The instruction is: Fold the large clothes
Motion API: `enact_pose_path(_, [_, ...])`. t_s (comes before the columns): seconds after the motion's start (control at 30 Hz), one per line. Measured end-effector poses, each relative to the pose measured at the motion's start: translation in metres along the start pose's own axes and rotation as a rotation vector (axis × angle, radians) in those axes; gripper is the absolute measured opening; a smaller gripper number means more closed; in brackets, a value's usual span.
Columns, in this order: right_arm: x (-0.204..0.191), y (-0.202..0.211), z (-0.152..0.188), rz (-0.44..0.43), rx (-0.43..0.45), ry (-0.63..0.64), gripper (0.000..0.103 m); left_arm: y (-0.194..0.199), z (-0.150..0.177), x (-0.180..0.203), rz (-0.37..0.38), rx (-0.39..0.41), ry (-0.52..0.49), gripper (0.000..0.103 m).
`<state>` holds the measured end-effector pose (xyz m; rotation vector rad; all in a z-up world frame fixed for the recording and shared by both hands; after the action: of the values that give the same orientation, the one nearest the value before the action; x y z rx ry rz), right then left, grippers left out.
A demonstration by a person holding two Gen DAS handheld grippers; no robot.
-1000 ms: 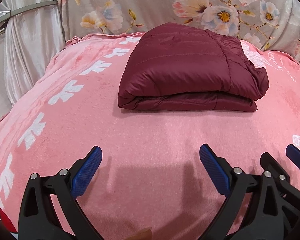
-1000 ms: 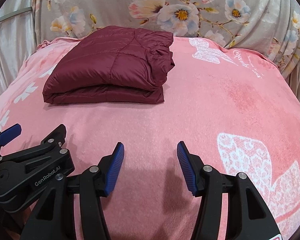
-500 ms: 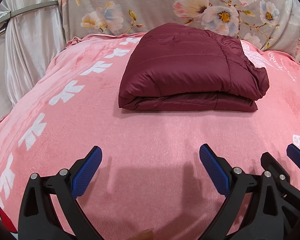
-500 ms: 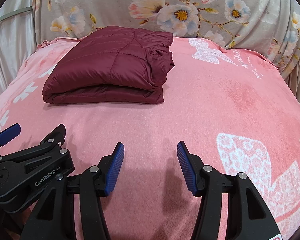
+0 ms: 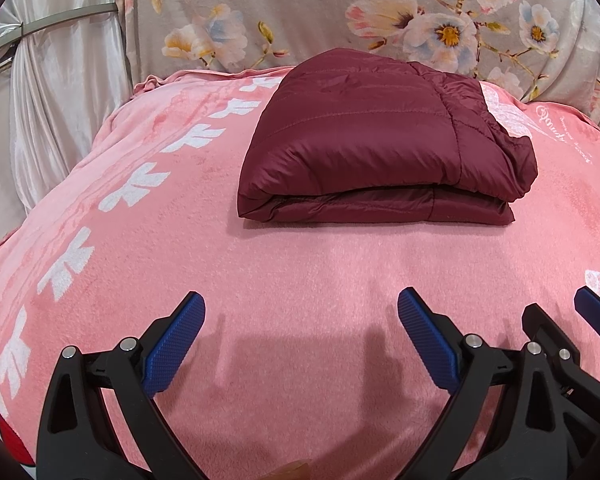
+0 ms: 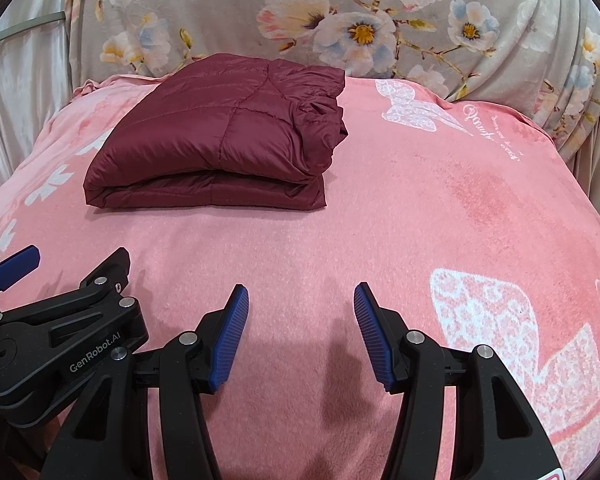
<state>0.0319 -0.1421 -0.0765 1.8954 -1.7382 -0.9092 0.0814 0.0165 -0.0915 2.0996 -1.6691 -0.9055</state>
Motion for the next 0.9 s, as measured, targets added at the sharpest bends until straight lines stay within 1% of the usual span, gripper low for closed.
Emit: enact_pose_path(0.9, [-0.0009,0.0005,0.0,0.003,0.002,0.002,0.054,-0.0003,-0.0013,-0.0027,0.006,0.005,0.001,0.093])
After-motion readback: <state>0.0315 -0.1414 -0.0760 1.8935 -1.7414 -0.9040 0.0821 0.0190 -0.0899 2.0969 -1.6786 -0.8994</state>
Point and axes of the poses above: each gripper's, at about its wrist camera, not at the fingertips, and y roughly against the way its jaws point, x to its right, z to its underside, the point moved 1 cm from there along -y, roughly the way its jaws point, and after that the axes turned 14 degrees about -z, right-handed, at the moved point
